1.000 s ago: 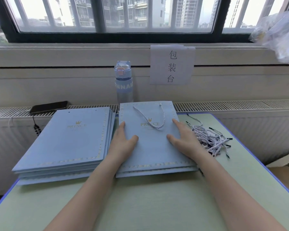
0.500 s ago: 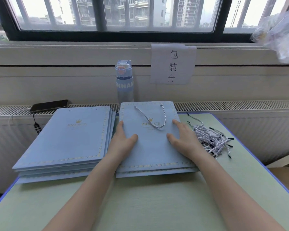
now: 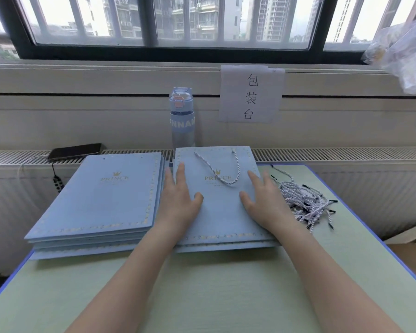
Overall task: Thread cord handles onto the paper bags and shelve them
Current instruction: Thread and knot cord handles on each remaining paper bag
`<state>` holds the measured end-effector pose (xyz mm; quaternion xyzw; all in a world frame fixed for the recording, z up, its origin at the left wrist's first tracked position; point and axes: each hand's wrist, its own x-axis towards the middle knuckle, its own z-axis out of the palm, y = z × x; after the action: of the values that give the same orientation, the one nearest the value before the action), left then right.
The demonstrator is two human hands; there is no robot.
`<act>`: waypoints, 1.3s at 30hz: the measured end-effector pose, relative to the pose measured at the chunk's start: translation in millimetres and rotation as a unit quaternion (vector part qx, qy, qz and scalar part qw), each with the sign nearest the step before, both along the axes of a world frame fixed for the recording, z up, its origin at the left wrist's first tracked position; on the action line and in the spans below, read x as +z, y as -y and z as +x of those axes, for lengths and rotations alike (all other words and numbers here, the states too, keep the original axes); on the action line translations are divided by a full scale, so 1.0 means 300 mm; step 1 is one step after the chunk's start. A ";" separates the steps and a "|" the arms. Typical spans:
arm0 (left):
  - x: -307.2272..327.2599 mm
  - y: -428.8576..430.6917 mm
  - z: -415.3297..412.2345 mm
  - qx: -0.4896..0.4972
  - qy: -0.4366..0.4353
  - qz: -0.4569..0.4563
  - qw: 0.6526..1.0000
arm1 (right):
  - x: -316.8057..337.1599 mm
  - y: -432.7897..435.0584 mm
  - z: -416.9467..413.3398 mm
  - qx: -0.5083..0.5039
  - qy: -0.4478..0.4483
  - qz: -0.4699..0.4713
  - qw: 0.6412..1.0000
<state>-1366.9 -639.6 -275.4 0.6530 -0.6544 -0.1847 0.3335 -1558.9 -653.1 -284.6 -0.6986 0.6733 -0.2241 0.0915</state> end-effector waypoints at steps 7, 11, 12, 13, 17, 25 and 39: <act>0.032 0.057 0.189 0.161 0.232 -0.008 0.959 | 0.022 -0.039 0.057 0.072 0.045 -0.177 0.980; -0.025 0.077 0.244 0.188 0.220 0.182 0.940 | -0.003 -0.057 0.114 0.156 0.029 -0.126 0.979; -0.032 0.080 0.245 0.188 0.220 0.188 0.939 | -0.013 -0.059 0.121 0.175 0.008 -0.096 0.980; -0.034 0.085 0.245 0.188 0.222 0.187 0.938 | -0.021 -0.059 0.125 0.187 -0.024 -0.068 0.980; -0.031 0.098 0.247 0.190 0.231 0.193 0.935 | -0.020 -0.057 0.122 0.192 -0.089 -0.015 0.977; 0.033 0.057 0.240 0.169 0.155 -0.016 0.973 | -0.014 -0.065 0.124 0.187 -0.083 -0.015 0.979; 0.191 -0.167 -0.002 0.108 0.287 -0.199 0.931 | 0.019 -0.054 0.081 0.155 0.133 -0.145 0.968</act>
<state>-1367.4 -589.4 -218.0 0.6650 -0.6710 0.1818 0.2728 -1534.7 -637.0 -278.8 -0.7640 0.4994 -0.3932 0.1111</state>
